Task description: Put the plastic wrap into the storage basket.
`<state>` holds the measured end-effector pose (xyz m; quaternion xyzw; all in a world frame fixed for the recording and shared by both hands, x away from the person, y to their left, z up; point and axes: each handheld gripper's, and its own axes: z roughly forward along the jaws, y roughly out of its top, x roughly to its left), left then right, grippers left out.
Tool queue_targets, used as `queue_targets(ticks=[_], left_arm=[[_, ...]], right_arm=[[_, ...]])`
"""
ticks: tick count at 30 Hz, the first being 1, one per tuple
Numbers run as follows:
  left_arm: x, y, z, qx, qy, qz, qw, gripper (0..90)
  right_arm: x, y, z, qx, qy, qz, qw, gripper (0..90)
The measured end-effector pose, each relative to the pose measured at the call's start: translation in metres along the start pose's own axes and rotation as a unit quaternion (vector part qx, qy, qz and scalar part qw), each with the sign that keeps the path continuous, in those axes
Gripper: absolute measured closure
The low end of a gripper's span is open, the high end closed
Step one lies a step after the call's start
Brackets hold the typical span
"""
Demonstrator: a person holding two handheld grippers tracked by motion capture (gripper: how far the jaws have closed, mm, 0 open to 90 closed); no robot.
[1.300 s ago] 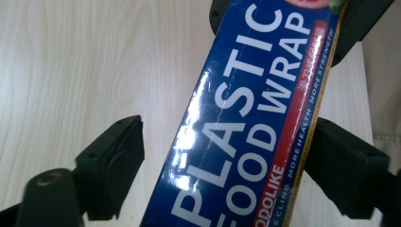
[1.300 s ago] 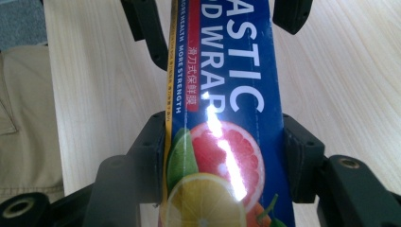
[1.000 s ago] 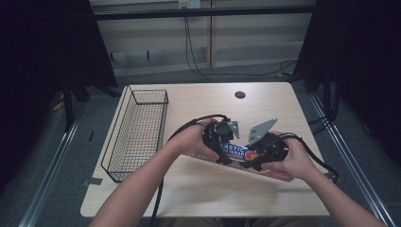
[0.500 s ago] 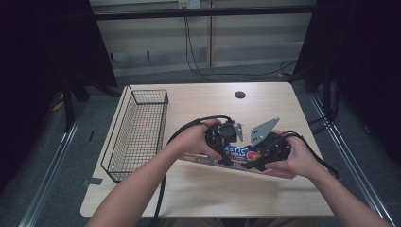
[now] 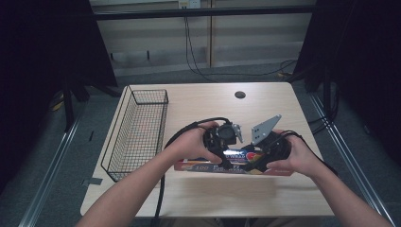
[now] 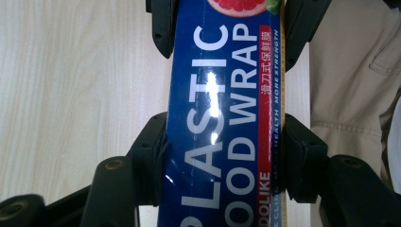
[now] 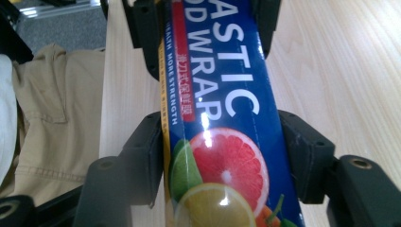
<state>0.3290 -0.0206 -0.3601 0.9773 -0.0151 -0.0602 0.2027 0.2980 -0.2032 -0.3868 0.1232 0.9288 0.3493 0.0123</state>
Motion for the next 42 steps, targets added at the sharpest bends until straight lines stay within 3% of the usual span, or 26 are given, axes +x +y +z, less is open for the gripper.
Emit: queue_targets(ticks=[5, 7, 10, 14, 16, 23, 27, 29, 31, 36, 39, 42], left_arm=[[0.000, -0.003, -0.005, 0.005, 0.009, -0.015, 0.9998, 44.2], [0.001, -0.006, -0.008, -0.001, 0.009, -0.025, 0.9996, 44.3], [0.005, -0.010, -0.013, 0.001, 0.010, -0.040, 0.9991, 44.2], [0.008, -0.018, -0.016, 0.007, 0.018, -0.063, 0.9978, 44.2], [0.010, -0.023, -0.018, 0.006, 0.026, -0.074, 0.9969, 44.2], [0.017, -0.040, -0.028, 0.003, 0.034, -0.108, 0.9935, 44.3], [0.019, -0.047, -0.032, 0.001, 0.036, -0.118, 0.9923, 44.2], [0.017, -0.050, -0.033, -0.006, 0.042, -0.131, 0.9905, 44.3], [0.019, -0.052, -0.035, 0.002, 0.044, -0.125, 0.9912, 44.3], [0.020, -0.057, -0.038, -0.005, 0.051, -0.144, 0.9882, 44.2], [0.021, -0.060, -0.043, -0.002, 0.049, -0.151, 0.9874, 44.3], [0.022, -0.065, -0.046, -0.005, 0.054, -0.164, 0.9849, 44.3]], right_arm=[[-0.001, -0.001, 0.001, -0.010, -0.003, 0.008, 0.9999, 30.8], [-0.004, -0.003, 0.001, -0.016, 0.003, 0.028, 0.9995, 23.8], [-0.008, -0.007, -0.002, -0.022, -0.008, 0.038, 0.9990, 21.2], [-0.013, -0.009, -0.013, -0.054, -0.023, 0.055, 0.9967, 15.5], [-0.016, -0.013, -0.022, -0.077, -0.032, 0.072, 0.9939, 13.4], [-0.021, -0.023, -0.033, -0.092, -0.062, 0.085, 0.9902, 9.4], [-0.022, -0.032, -0.035, -0.097, -0.073, 0.091, 0.9885, 6.6], [-0.022, -0.037, -0.034, -0.102, -0.076, 0.091, 0.9877, 6.5], [-0.021, -0.040, -0.033, -0.096, -0.081, 0.091, 0.9879, 6.5], [-0.016, -0.046, -0.030, -0.085, -0.100, 0.085, 0.9877, 6.5], [-0.013, -0.050, -0.029, -0.083, -0.107, 0.088, 0.9869, 6.6], [-0.012, -0.055, -0.027, -0.074, -0.112, 0.094, 0.9865, 6.6]])
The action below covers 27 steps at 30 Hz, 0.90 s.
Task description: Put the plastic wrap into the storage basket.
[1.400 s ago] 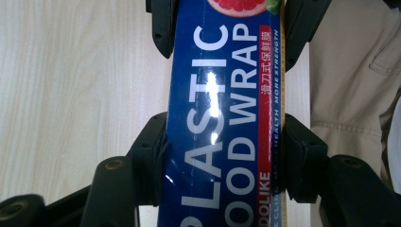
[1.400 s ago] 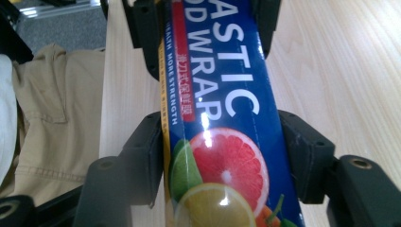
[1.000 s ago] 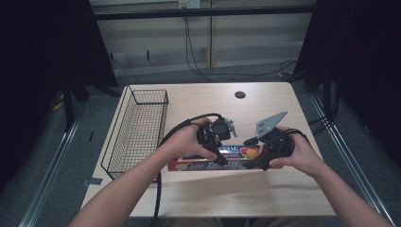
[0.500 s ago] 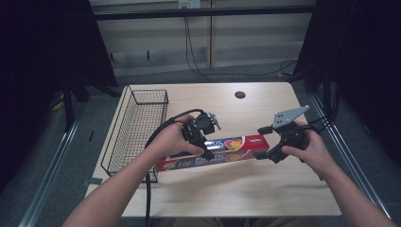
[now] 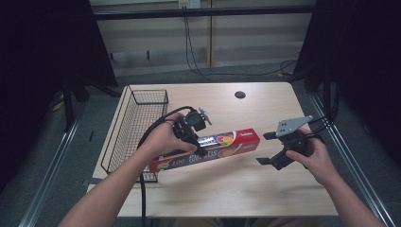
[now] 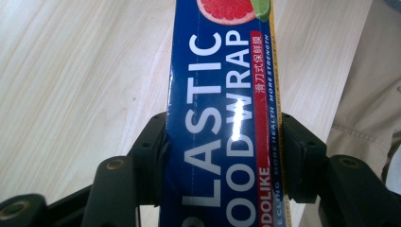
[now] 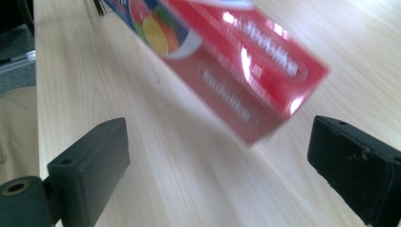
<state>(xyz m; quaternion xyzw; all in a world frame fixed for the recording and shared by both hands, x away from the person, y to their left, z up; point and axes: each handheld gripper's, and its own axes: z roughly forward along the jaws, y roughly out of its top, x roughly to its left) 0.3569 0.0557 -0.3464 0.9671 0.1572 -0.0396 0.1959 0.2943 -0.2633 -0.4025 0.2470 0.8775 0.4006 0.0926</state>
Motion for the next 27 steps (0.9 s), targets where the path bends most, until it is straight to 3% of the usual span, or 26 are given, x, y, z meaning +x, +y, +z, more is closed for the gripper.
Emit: queue_targets(ticks=[10, 15, 16, 24, 25, 27], left_arm=[[0.012, -0.017, -0.013, -0.009, 0.017, -0.045, 0.9988, 44.3], [0.019, -0.028, -0.020, -0.005, 0.029, -0.052, 0.9982, 44.4], [0.019, -0.029, -0.020, -0.005, 0.028, -0.063, 0.9976, 44.4], [0.026, -0.044, -0.030, -0.014, 0.046, -0.091, 0.9947, 44.4], [0.027, -0.045, -0.031, -0.005, 0.045, -0.089, 0.9950, 44.3], [0.028, -0.049, -0.032, -0.013, 0.054, -0.100, 0.9934, 44.3]], right_arm=[[0.006, -0.009, 0.006, -0.001, -0.015, 0.007, 0.9999, 6.6], [0.008, -0.011, 0.009, 0.003, -0.015, 0.015, 0.9998, 6.5], [0.008, -0.012, 0.010, 0.003, -0.016, 0.018, 0.9997, 6.5], [0.012, -0.014, 0.014, 0.003, -0.015, 0.020, 0.9997, 6.3], [0.013, -0.014, 0.015, 0.001, -0.017, 0.021, 0.9996, 6.4], [0.014, -0.015, 0.015, 0.002, -0.018, 0.021, 0.9996, 6.3]])
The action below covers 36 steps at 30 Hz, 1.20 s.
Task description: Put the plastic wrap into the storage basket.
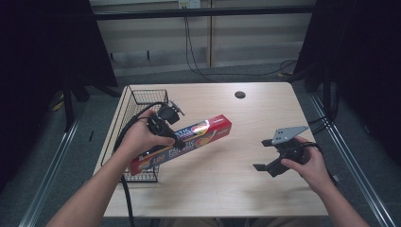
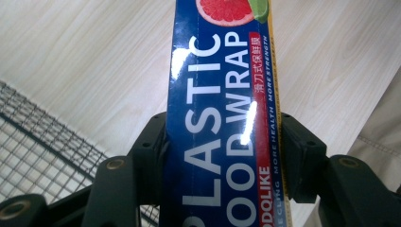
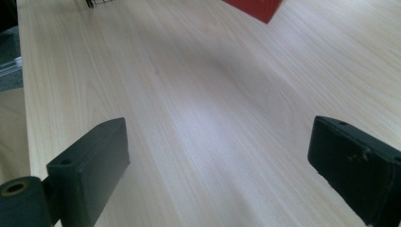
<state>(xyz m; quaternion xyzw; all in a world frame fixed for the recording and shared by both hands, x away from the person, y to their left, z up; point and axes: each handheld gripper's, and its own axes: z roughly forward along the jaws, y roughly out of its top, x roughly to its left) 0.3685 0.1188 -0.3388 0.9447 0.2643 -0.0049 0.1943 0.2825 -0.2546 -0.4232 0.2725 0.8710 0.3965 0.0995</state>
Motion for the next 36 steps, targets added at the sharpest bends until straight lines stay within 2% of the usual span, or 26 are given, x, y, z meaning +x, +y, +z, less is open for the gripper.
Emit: queue_targets(ticks=[3, 5, 6, 10, 11, 15, 19, 23, 24, 26, 27, 28, 35, 36], left_arm=[[0.002, -0.003, -0.004, 0.005, 0.001, -0.005, 1.0000, 44.4], [0.003, -0.005, -0.007, -0.005, 0.008, -0.012, 0.9999, 44.4], [0.004, -0.007, -0.008, -0.006, 0.005, -0.019, 0.9998, 44.4], [0.008, -0.011, -0.015, -0.003, 0.016, -0.033, 0.9993, 44.3], [0.009, -0.012, -0.015, -0.012, 0.018, -0.037, 0.9991, 44.3], [0.014, -0.017, -0.021, -0.014, 0.026, -0.056, 0.9980, 44.4], [0.020, -0.024, -0.025, -0.009, 0.040, -0.077, 0.9962, 44.4], [0.023, -0.031, -0.027, -0.017, 0.049, -0.095, 0.9941, 44.3], [0.024, -0.033, -0.027, -0.023, 0.045, -0.108, 0.9928, 44.4], [0.023, -0.035, -0.027, -0.032, 0.052, -0.122, 0.9906, 44.4], [0.026, -0.036, -0.029, -0.027, 0.053, -0.120, 0.9911, 44.3], [0.026, -0.037, -0.030, -0.030, 0.056, -0.127, 0.9899, 44.3], [0.032, -0.047, -0.037, -0.034, 0.066, -0.150, 0.9859, 44.4], [0.032, -0.048, -0.038, -0.039, 0.066, -0.159, 0.9842, 44.4]], right_arm=[[0.000, -0.002, 0.001, 0.002, -0.001, -0.001, 1.0000, 5.9], [0.001, -0.003, 0.001, 0.003, -0.002, 0.000, 1.0000, 5.7], [0.001, -0.003, 0.001, -0.001, -0.001, 0.003, 1.0000, 5.7], [0.002, -0.005, 0.001, -0.004, -0.002, 0.004, 1.0000, 5.7], [0.002, -0.005, 0.002, -0.003, -0.002, 0.005, 1.0000, 5.7], [0.003, -0.007, 0.004, 0.000, 0.000, 0.010, 1.0000, 5.7], [0.003, -0.010, 0.006, 0.000, -0.002, 0.012, 0.9999, 5.7], [0.003, -0.010, 0.005, 0.001, -0.002, 0.014, 0.9999, 5.7], [0.004, -0.010, 0.005, -0.001, -0.002, 0.016, 0.9999, 5.7], [0.003, -0.011, 0.004, -0.005, -0.004, 0.015, 0.9999, 5.7], [0.003, -0.011, 0.004, -0.004, -0.006, 0.017, 0.9998, 5.7], [0.003, -0.012, 0.004, -0.006, -0.009, 0.017, 0.9998, 5.7], [0.003, -0.015, 0.003, -0.006, -0.007, 0.018, 0.9998, 5.7], [0.003, -0.015, 0.003, -0.007, -0.008, 0.019, 0.9998, 5.6]])
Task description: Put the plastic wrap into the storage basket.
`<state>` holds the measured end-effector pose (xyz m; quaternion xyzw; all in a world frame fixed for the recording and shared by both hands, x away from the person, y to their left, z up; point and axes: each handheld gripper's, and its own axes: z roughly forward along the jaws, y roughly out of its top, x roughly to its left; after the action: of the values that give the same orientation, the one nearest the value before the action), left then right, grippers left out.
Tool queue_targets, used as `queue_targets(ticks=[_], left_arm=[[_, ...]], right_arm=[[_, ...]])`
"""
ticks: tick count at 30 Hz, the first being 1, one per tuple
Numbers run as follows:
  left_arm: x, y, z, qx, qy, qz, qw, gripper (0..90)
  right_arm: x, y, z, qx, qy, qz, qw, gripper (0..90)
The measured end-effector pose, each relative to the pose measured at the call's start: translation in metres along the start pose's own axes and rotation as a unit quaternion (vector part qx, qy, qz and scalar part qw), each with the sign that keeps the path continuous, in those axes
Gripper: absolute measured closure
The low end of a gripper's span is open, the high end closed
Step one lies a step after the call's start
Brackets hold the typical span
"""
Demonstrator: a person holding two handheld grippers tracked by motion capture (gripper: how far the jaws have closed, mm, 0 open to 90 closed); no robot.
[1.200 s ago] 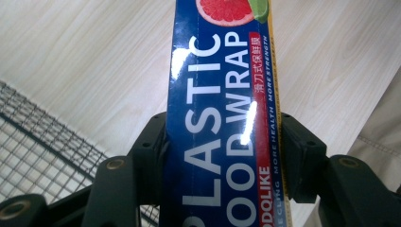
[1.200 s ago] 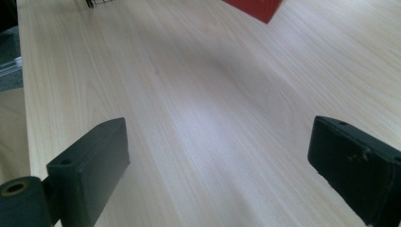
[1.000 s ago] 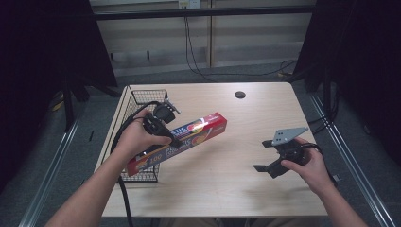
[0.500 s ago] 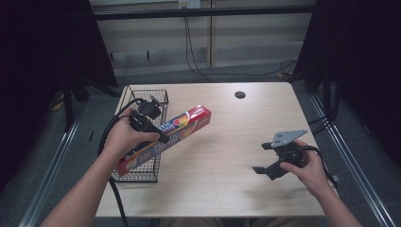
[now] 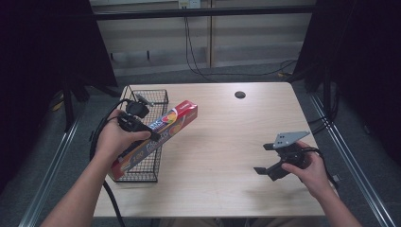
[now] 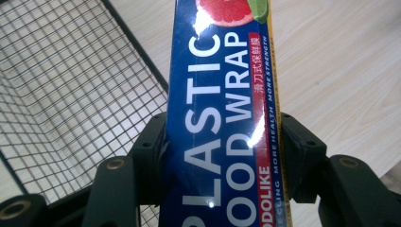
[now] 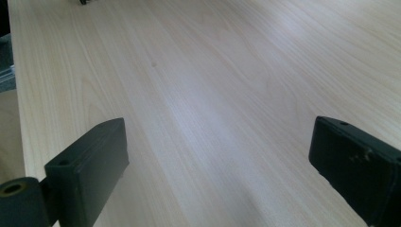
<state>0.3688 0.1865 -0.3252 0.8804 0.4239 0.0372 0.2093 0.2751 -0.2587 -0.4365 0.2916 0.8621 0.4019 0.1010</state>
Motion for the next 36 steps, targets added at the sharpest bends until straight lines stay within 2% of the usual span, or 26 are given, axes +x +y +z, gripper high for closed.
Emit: queue_targets(ticks=[5, 9, 11, 12, 13, 15, 17, 23, 24, 25, 28, 30, 31, 36], left_arm=[[0.006, -0.004, -0.005, -0.005, 0.014, -0.013, 0.9998, 44.4], [0.011, -0.007, -0.009, -0.008, 0.020, -0.035, 0.9992, 44.4], [0.015, -0.009, -0.010, -0.006, 0.026, -0.034, 0.9991, 44.4], [0.015, -0.010, -0.011, -0.007, 0.031, -0.043, 0.9986, 44.3], [0.017, -0.011, -0.012, -0.002, 0.032, -0.046, 0.9984, 44.3], [0.020, -0.012, -0.014, -0.006, 0.038, -0.048, 0.9981, 44.4], [0.023, -0.013, -0.016, -0.008, 0.042, -0.060, 0.9973, 44.4], [0.032, -0.019, -0.021, -0.010, 0.060, -0.083, 0.9947, 44.3], [0.032, -0.020, -0.021, -0.014, 0.064, -0.093, 0.9935, 44.3], [0.034, -0.021, -0.021, -0.014, 0.066, -0.092, 0.9935, 44.3], [0.037, -0.023, -0.022, -0.012, 0.071, -0.111, 0.9911, 44.3], [0.039, -0.024, -0.022, -0.013, 0.079, -0.117, 0.9899, 44.4], [0.040, -0.025, -0.021, -0.018, 0.084, -0.124, 0.9885, 44.4], [0.043, -0.027, -0.021, -0.016, 0.096, -0.147, 0.9843, 44.3]], right_arm=[[0.001, -0.001, 0.000, -0.002, -0.001, 0.001, 1.0000, 5.4], [0.001, -0.002, 0.001, -0.001, -0.002, -0.002, 1.0000, 5.2], [0.001, -0.002, 0.001, 0.000, -0.002, -0.001, 1.0000, 4.8], [0.001, -0.003, 0.001, -0.001, -0.002, -0.001, 1.0000, 4.8], [0.001, -0.003, 0.002, 0.000, -0.002, 0.000, 1.0000, 4.8], [0.001, -0.004, 0.002, 0.001, -0.003, -0.002, 1.0000, 4.8], [0.001, -0.004, 0.003, 0.002, -0.002, 0.000, 1.0000, 4.8], [0.000, -0.005, 0.001, 0.000, -0.003, 0.001, 1.0000, 4.8], [0.000, -0.005, 0.001, -0.001, -0.005, 0.001, 1.0000, 4.8], [-0.001, -0.006, 0.001, -0.001, -0.003, 0.001, 1.0000, 4.8], [-0.001, -0.007, 0.001, -0.001, -0.005, 0.001, 1.0000, 4.8], [-0.001, -0.007, 0.001, 0.001, -0.007, 0.003, 1.0000, 4.8], [-0.001, -0.008, 0.002, 0.001, -0.004, 0.002, 1.0000, 4.8], [0.000, -0.009, 0.003, 0.004, -0.003, 0.001, 1.0000, 4.8]])
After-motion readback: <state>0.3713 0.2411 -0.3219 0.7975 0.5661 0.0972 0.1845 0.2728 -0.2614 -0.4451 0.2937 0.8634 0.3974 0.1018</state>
